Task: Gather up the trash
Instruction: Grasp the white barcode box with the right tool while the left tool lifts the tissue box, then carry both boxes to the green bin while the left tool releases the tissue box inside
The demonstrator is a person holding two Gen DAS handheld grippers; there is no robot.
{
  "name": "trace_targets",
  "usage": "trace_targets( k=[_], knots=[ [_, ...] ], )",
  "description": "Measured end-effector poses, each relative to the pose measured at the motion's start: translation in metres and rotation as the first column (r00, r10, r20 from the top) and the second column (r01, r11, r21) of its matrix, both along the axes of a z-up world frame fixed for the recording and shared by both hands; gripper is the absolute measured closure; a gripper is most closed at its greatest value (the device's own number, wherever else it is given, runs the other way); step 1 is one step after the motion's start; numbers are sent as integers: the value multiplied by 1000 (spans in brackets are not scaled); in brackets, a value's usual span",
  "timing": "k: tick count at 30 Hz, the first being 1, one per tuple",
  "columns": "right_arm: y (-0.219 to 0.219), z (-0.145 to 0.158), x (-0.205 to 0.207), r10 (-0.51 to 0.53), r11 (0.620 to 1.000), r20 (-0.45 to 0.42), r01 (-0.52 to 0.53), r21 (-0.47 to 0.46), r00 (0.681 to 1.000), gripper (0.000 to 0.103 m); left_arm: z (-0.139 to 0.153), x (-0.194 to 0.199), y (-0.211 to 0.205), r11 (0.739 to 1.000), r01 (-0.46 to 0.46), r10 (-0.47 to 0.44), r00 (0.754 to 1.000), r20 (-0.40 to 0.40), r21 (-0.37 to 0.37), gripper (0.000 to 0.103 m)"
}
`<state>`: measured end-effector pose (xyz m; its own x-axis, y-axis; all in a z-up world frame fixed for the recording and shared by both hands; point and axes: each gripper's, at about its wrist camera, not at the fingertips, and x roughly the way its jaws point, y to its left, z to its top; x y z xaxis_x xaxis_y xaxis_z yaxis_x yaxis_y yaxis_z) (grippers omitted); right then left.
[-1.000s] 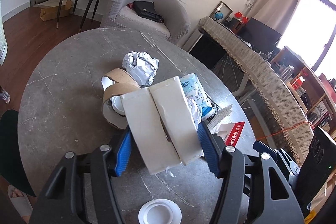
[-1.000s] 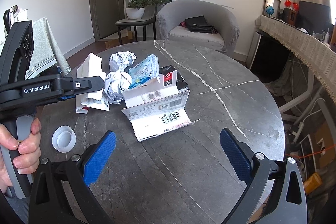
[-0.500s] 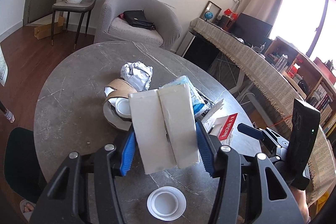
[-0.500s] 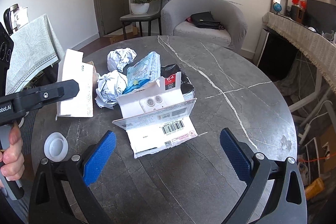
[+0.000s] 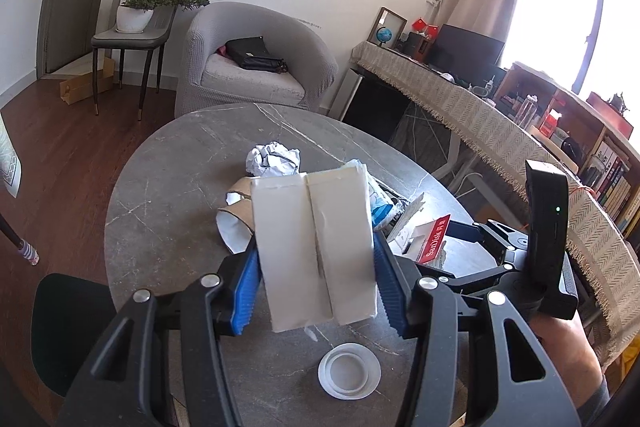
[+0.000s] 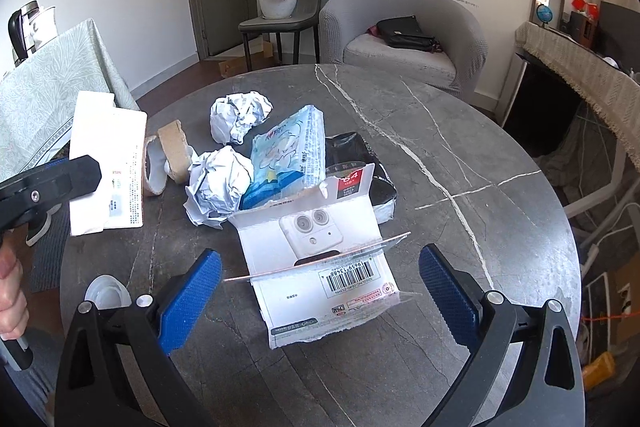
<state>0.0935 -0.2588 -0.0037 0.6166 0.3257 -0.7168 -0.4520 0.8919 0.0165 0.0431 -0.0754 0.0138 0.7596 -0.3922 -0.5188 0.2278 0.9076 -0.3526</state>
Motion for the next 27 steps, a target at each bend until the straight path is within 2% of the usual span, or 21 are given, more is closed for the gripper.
trace_targets(
  k=[1, 4, 8, 16, 21, 27],
  knots=[
    [1, 0, 1, 0, 1000, -4, 0, 0, 1000, 5, 1, -1, 1, 1000, 2, -2, 1000, 6, 8, 48],
    [5, -1, 2, 0, 1000, -23, -1, -15, 1000, 29, 2, -4, 9, 1000, 3, -3, 1000, 22, 26, 48],
    [5, 3, 1, -24, 1000, -21, 24, -10, 999, 29, 4, -6, 24, 999, -21, 20, 999, 27, 44, 49],
    [25, 38, -11, -43, 995, 44, 39, 91, 998, 29, 6, -18, 63, 992, -78, 75, 996, 41, 100, 49],
    [54, 50, -23, 6, 994, 67, -14, 111, 998, 29, -1, -20, 91, 986, -115, 114, 993, 12, 122, 49],
    [89, 49, -33, 72, 990, 77, -81, 117, 994, 29, -8, -24, 125, 977, -149, 154, 988, -20, 155, 49]
  ],
)
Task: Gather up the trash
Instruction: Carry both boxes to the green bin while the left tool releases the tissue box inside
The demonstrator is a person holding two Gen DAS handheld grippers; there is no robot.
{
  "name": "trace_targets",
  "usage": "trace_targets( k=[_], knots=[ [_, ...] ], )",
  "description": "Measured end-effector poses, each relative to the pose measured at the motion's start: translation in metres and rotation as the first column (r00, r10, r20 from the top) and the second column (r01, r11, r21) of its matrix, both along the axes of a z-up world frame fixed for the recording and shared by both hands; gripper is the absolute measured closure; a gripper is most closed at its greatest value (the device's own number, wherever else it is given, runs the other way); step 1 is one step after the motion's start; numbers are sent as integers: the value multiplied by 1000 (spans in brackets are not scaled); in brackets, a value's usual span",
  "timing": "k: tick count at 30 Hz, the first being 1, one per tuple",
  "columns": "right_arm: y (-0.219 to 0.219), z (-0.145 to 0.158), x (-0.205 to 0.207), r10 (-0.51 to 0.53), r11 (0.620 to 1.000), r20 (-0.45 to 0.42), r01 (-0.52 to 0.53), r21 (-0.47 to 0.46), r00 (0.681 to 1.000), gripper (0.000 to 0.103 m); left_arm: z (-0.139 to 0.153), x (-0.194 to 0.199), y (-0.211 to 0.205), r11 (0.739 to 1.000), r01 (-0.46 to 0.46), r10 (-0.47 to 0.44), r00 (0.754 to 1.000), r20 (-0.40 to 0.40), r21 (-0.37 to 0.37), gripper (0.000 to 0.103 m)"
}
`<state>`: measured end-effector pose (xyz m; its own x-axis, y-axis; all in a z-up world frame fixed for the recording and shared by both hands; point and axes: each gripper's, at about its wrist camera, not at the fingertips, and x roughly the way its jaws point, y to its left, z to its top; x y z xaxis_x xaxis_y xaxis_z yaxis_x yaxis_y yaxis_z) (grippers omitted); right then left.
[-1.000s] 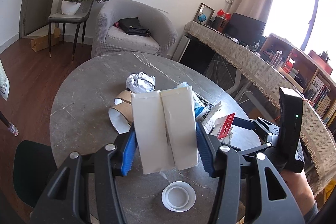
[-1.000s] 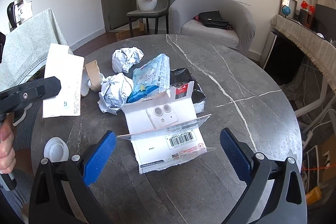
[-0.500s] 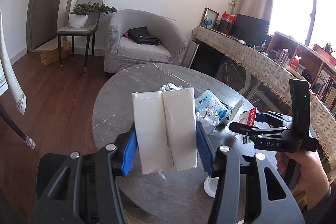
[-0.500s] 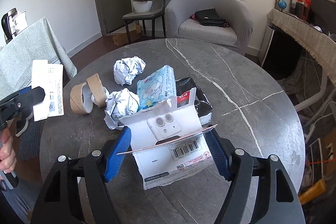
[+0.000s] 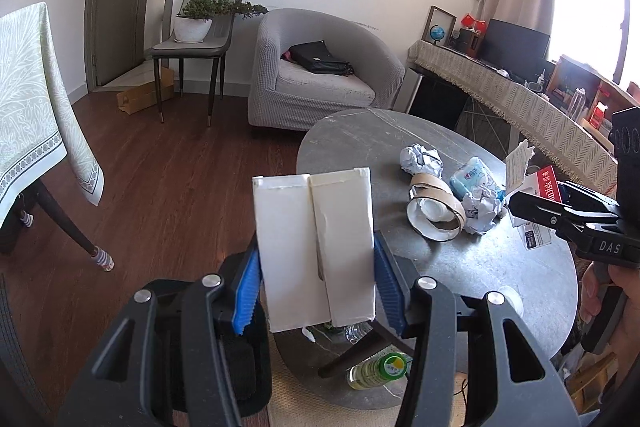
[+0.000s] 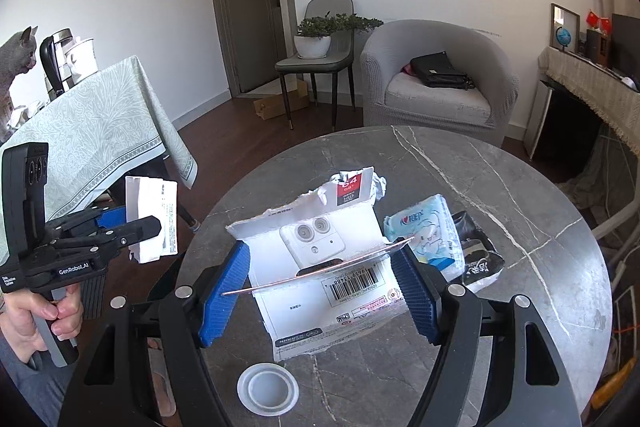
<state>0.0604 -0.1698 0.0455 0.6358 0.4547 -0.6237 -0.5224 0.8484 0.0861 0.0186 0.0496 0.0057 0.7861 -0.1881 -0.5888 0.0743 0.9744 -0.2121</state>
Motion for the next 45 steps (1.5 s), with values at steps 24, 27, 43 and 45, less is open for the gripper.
trace_targets(
  k=[24, 27, 43, 45],
  knots=[
    [161, -6, -13, 243, 970, -34, -241, 36, 970, 29, -103, 1, 142, 974, -220, 191, 927, -322, -56, 49],
    [177, -13, -16, 264, 964, -46, -263, 29, 963, 29, -109, -1, 150, 972, -229, 194, 918, -347, -63, 49],
    [234, -39, -16, 306, 951, -99, -308, 1, 947, 29, -94, -16, 181, 961, -264, 226, 921, -318, -81, 45],
    [241, -46, -16, 311, 949, -110, -315, -14, 944, 29, -86, -23, 190, 958, -276, 241, 925, -294, -82, 46]
  ],
)
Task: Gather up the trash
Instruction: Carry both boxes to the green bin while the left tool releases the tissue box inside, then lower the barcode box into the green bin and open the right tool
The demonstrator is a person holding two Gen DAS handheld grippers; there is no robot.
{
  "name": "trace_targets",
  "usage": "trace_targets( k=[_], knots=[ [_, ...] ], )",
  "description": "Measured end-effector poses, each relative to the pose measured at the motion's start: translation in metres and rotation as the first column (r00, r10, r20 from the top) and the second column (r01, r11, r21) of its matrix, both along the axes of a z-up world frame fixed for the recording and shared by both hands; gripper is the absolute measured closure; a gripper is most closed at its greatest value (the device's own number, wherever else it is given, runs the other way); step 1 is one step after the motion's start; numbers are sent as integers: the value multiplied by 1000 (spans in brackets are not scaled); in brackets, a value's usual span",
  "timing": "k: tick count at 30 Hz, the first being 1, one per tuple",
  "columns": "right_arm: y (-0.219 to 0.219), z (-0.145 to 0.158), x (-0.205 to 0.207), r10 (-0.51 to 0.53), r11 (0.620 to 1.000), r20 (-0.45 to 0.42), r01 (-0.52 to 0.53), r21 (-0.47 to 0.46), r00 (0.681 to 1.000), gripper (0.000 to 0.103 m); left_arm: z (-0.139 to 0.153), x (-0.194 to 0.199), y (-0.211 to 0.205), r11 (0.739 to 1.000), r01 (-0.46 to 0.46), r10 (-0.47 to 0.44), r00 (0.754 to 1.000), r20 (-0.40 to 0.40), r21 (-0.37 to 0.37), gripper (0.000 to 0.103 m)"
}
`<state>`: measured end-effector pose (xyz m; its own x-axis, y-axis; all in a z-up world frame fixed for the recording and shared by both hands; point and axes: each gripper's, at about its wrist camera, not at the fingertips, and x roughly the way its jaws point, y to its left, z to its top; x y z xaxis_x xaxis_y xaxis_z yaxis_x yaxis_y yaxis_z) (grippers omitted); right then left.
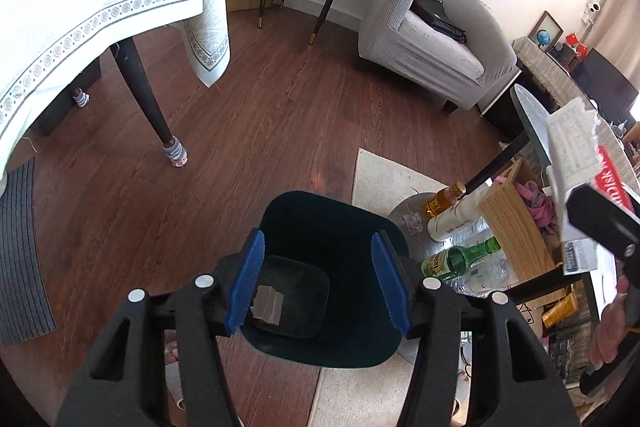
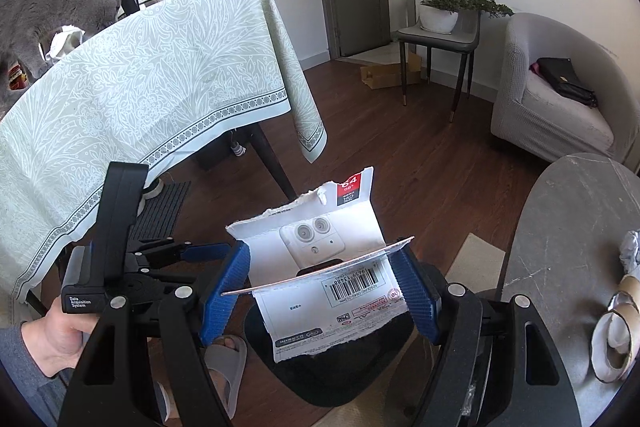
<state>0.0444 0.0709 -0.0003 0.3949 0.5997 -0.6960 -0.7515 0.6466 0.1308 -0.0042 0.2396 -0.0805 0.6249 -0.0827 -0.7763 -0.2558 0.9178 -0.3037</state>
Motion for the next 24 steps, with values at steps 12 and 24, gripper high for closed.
trace_targets(
  k=[12, 24],
  knots=[
    [48, -68, 2, 4, 989, -93, -17, -145, 996, 29, 52, -24, 15, 1000, -19, 17, 992, 123, 16, 56],
    [74, -134, 14, -67, 957, -196, 8, -289, 978, 29, 70, -24, -7, 997, 54, -62, 982, 178, 50, 67]
  ],
)
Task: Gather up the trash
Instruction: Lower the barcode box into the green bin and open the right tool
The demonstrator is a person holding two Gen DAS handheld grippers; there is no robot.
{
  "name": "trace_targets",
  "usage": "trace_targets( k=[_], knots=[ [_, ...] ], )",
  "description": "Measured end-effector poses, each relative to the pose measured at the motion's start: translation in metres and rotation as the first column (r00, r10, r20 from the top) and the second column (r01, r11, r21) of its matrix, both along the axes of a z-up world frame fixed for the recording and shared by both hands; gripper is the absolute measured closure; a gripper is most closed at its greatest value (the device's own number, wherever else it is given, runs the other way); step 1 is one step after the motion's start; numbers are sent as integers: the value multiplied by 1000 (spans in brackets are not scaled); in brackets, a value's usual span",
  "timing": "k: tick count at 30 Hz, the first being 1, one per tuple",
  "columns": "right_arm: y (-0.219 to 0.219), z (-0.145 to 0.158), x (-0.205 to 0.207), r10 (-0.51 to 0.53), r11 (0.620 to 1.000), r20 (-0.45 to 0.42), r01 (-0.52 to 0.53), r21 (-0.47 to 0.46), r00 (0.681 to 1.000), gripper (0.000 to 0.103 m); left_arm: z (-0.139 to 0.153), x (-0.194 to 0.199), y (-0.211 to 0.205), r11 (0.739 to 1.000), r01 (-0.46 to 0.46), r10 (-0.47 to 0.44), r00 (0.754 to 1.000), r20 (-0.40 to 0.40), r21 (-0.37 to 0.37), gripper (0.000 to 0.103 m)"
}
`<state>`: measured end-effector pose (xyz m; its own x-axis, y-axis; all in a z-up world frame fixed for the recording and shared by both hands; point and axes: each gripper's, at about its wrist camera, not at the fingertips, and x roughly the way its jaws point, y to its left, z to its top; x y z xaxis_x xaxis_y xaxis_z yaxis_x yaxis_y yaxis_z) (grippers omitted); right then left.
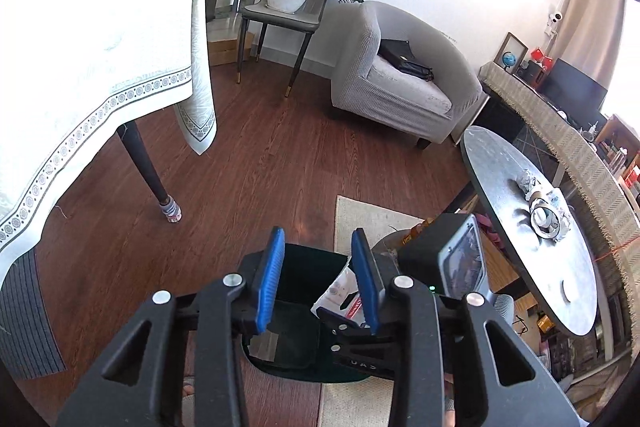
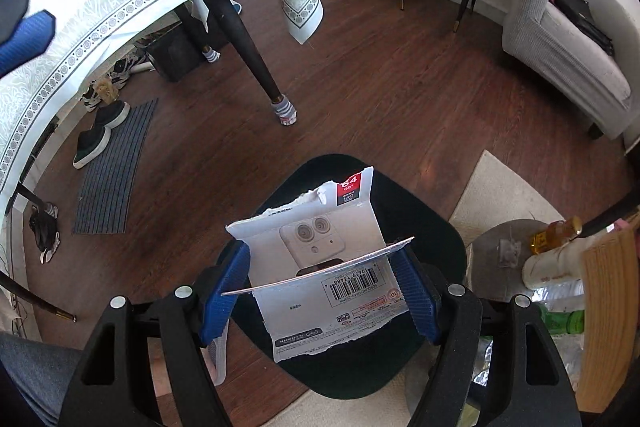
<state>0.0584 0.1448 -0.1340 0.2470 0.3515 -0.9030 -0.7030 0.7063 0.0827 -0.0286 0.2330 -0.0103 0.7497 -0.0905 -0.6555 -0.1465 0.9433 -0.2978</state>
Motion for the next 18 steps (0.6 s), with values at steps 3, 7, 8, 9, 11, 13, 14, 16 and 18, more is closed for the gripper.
trace_targets(
  k=[3, 7, 8, 9, 11, 13, 14, 16, 18],
  knots=[
    [3, -11, 4, -14, 1000, -10, 14, -16, 1000, 29, 3, 0, -3, 1000, 18, -18, 1000, 7, -7, 67],
    [2, -14, 7, -29, 999, -8, 29, -14, 1000, 20, 3, 2, -2, 1000, 19, -19, 1000, 9, 1, 67],
    [1, -12, 8, -34, 999, -5, 34, -7, 999, 18, 3, 3, -1, 1000, 16, -16, 1000, 10, -2, 67],
    [-1, -10, 8, -38, 999, -4, 38, -1, 999, 17, 4, 3, 0, 1000, 13, -13, 1000, 13, -10, 67],
    [-5, -7, 9, -43, 999, 4, 43, 7, 999, 16, 7, 3, 0, 1000, 13, -13, 1000, 19, -16, 67],
    [-9, 0, 8, -48, 999, 7, 48, 18, 999, 16, 9, 3, -1, 1000, 15, -15, 1000, 26, -11, 67],
    [-11, 3, 8, -49, 998, 9, 49, 26, 999, 16, 10, 3, -2, 1000, 17, -17, 999, 29, -13, 67],
    [-15, 12, 6, -44, 998, 20, 43, 40, 999, 16, 12, 3, -4, 1000, 20, -20, 999, 35, -9, 67],
    [-17, 23, 3, -37, 998, 35, 35, 56, 999, 16, 14, 3, -8, 1000, 21, -21, 999, 39, 0, 67]
  ],
)
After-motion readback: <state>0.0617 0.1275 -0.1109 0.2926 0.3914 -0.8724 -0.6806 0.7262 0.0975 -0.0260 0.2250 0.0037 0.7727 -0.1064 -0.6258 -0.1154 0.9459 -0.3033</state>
